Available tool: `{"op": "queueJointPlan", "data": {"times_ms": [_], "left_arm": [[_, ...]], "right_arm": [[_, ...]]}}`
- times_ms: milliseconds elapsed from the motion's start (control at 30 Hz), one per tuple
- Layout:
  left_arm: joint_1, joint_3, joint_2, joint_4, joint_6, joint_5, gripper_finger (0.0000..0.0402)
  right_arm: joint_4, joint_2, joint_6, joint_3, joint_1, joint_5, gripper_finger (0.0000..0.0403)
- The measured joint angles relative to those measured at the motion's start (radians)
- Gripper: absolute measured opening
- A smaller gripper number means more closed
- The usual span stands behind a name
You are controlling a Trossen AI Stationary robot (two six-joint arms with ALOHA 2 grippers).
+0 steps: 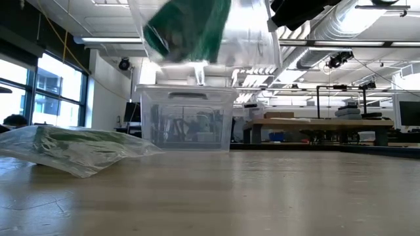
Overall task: Roll bandage
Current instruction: Close the zip bag
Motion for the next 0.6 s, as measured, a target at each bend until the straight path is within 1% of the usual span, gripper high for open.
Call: {"op": "queueJointPlan", "data": {"times_ms": [267,433,533,600], "left_arm": [[-0.037,0.0,-0.045,-0.001,0.055,-0.046,0.0],[-0.038,0.0,-0.046,-0.034,0.035,-0.048,0.0],[-0.034,0.001,-0.046,-0.08,-0.005,-0.048,0.0],[-0.03,0.001,-0.046,-0.108,-0.022,-0.048,0.0]], "right_arm": [[-0.01,0.0,0.0,0.0,0.0,0.0,0.0005],[-0.017,-0.002,-0.019,-0.001,0.0,0.0,0.0006],[-0.038,-0.024,-0.012,-0.002,0.0,0.0,0.0019],[-0.057,-0.049,0.001,-0.002,0.0,0.0,0.0036]]}}
